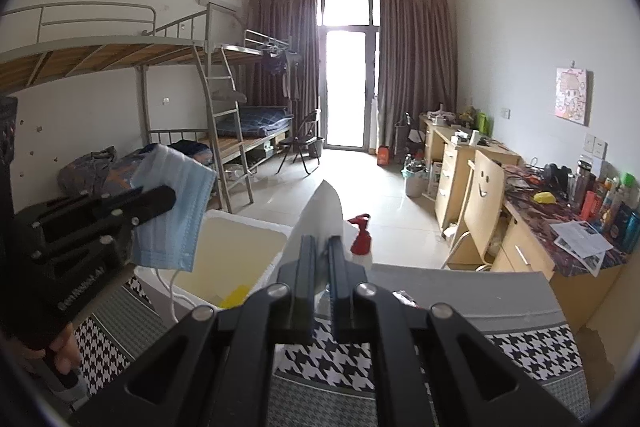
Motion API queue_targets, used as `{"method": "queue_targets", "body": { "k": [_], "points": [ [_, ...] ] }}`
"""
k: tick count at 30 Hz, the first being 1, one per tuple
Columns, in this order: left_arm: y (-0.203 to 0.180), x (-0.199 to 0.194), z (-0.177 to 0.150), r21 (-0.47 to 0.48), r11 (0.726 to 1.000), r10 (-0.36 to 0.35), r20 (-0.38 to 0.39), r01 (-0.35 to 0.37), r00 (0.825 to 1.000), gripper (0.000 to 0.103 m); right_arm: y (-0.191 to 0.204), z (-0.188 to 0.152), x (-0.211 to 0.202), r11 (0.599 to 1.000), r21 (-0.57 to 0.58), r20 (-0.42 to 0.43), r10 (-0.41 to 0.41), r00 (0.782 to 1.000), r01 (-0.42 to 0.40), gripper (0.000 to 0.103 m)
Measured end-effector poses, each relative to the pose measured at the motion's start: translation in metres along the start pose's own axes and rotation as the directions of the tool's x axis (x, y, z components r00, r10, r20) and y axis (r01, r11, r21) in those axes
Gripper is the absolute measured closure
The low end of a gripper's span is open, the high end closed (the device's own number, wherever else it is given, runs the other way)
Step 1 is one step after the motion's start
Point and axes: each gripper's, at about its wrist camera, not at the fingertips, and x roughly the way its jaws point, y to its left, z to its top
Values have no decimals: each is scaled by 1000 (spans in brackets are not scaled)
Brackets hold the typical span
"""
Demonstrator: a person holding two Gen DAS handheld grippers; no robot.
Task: Organize soft objects
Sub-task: 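Carry the blue mask with the left gripper while the right gripper carries the tissue toward the foam box, then open the left gripper to drop the blue mask into the foam box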
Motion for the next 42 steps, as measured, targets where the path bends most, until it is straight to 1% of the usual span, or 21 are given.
{"method": "queue_targets", "body": {
  "k": [6,17,20,26,27,28,29,30,31,32,35,37,42],
  "points": [
    [13,14,-6,-18,1000,18,-47,-19,999,98,8,6,8,999,-13,2,29,1000,-29,95],
    [23,39,-11,-36,999,-12,-120,8,993,98,16,10,25,999,-18,-19,48,999,-48,95],
    [27,50,-15,-41,999,-15,-154,9,988,98,17,10,28,999,-15,-20,44,999,-44,95],
    [33,64,-26,-25,1000,-18,-224,12,974,94,19,8,32,999,-26,-27,40,999,-40,95],
    [33,65,-27,-23,1000,-19,-230,14,973,85,20,8,32,999,-29,-27,36,999,-37,95],
    [33,65,-28,-23,1000,-16,-234,11,972,66,21,8,33,999,-31,-27,35,999,-36,95],
    [34,64,-28,-27,1000,-13,-235,6,972,53,23,8,34,999,-33,-30,38,999,-39,95],
    [35,63,-28,-36,999,-8,-231,-1,973,30,23,8,35,999,-34,-31,40,999,-41,95],
    [38,61,-27,-45,999,0,-217,-10,976,22,24,8,36,999,-36,-34,40,999,-41,95],
    [40,59,-27,-49,999,8,-204,-19,979,22,25,8,37,999,-35,-36,38,999,-40,95],
    [45,56,-27,-64,998,17,-203,-31,979,21,24,10,40,999,-33,-40,38,998,-39,95],
    [46,56,-27,-68,997,30,-202,-45,979,16,23,10,42,999,-32,-42,38,998,-40,95],
    [49,53,-26,-78,995,53,-190,-69,980,12,26,12,45,998,-32,-49,46,998,-47,95]
  ]
}}
